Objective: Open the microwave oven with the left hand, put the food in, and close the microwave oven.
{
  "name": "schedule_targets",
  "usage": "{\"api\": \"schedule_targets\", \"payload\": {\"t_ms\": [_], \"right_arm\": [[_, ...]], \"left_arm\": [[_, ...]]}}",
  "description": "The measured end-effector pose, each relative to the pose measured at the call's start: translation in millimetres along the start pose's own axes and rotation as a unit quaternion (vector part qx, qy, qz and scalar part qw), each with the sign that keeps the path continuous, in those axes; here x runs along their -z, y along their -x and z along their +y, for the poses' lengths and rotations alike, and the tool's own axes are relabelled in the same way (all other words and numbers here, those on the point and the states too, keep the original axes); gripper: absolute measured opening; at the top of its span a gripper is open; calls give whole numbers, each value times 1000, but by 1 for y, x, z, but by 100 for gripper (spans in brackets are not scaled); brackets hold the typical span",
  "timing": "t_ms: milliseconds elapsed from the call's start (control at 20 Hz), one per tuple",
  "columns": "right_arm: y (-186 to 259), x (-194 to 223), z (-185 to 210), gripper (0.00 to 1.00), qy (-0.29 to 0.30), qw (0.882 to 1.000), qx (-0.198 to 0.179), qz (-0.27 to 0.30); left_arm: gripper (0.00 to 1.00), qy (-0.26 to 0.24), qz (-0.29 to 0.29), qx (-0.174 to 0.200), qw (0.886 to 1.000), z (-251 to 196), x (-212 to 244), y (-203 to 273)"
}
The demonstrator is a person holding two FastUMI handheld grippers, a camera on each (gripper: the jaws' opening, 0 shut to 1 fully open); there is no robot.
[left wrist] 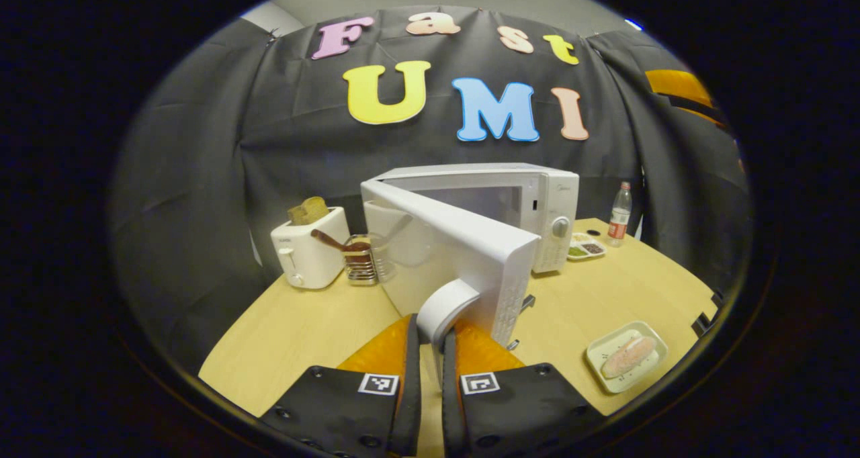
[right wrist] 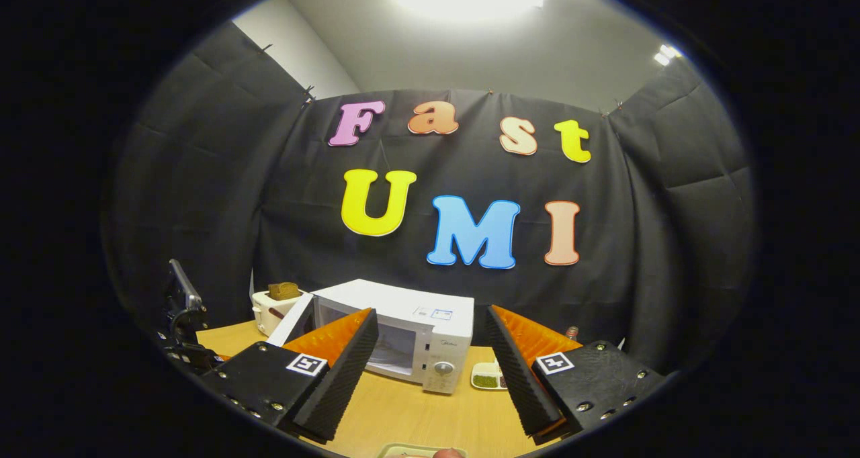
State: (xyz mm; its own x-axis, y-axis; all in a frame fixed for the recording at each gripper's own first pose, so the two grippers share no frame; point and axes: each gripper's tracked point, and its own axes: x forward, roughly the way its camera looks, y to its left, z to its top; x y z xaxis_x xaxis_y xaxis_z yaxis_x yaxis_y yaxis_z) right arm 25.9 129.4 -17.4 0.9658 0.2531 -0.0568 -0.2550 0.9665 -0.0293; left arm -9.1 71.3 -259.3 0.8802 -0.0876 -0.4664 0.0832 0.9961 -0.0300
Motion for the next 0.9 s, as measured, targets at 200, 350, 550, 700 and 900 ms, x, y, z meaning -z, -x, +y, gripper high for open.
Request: {"api": "schedule_targets", "payload": {"t_ms": [200, 350, 550, 700, 900], "right_arm": [[-6, -2, 35, 97, 0, 1000, -11, -4], [-11, -3, 58, 97, 0, 1000, -19, -5], [-15, -5, 81, 97, 5, 1000, -28, -4], [-17, -5, 87, 97, 7, 999, -31, -4], [-26, -6, 96, 98, 15, 998, -64, -4]], "left_arm": [[19, 6, -1, -14, 1000, 40, 8, 9], [20, 24, -1, -6, 1000, 58, 13, 13], [20, 27, 1, 4, 1000, 77, 16, 15], [20, 45, 10, -3, 999, 90, 20, 19], [19, 52, 15, -56, 997, 113, 34, 38]]}}
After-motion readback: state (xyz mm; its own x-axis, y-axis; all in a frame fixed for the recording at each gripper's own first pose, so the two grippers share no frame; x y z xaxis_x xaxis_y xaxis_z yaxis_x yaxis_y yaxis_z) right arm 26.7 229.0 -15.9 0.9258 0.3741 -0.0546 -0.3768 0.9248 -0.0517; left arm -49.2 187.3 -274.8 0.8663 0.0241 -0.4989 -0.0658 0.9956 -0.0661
